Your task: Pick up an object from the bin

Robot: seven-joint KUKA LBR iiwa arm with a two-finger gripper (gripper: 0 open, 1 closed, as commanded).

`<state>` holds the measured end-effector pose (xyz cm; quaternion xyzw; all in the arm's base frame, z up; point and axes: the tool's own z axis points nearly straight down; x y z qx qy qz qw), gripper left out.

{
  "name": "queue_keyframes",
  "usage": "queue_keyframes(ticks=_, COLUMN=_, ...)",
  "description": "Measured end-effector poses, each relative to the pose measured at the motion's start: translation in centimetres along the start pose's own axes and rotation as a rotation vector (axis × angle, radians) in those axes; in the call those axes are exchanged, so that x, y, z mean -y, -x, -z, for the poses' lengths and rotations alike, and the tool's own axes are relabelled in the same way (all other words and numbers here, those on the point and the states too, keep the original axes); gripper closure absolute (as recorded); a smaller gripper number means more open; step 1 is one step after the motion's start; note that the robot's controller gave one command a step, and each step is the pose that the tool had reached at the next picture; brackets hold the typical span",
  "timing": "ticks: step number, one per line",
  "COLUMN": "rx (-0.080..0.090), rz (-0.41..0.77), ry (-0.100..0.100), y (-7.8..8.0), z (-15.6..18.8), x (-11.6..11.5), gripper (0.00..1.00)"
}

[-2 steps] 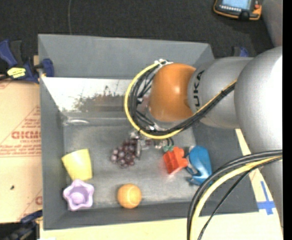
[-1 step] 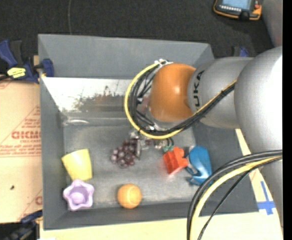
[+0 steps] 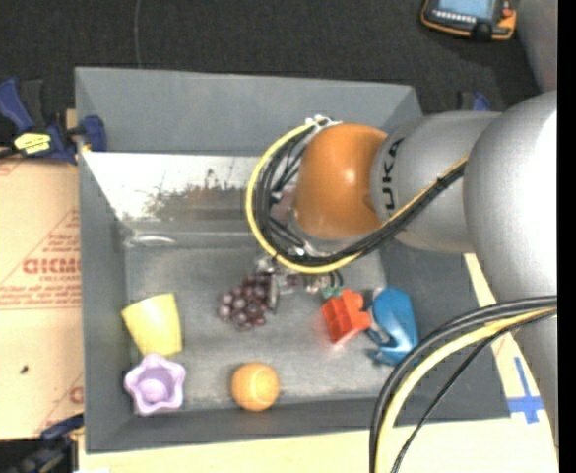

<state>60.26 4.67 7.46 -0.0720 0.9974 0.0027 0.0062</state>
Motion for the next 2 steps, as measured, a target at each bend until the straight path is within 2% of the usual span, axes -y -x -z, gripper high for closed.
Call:
queue_keyframes(ticks=1, rx=-0.01, rz=-0.001, ry=0.001, y=-0.3, z=1.5, x=0.0, gripper=1.0)
queue_keyframes(ticks=2, rx=-0.006, rz=-0.003, ry=-0.001, y=-0.1, z=5.6, x=0.0, gripper=1.0)
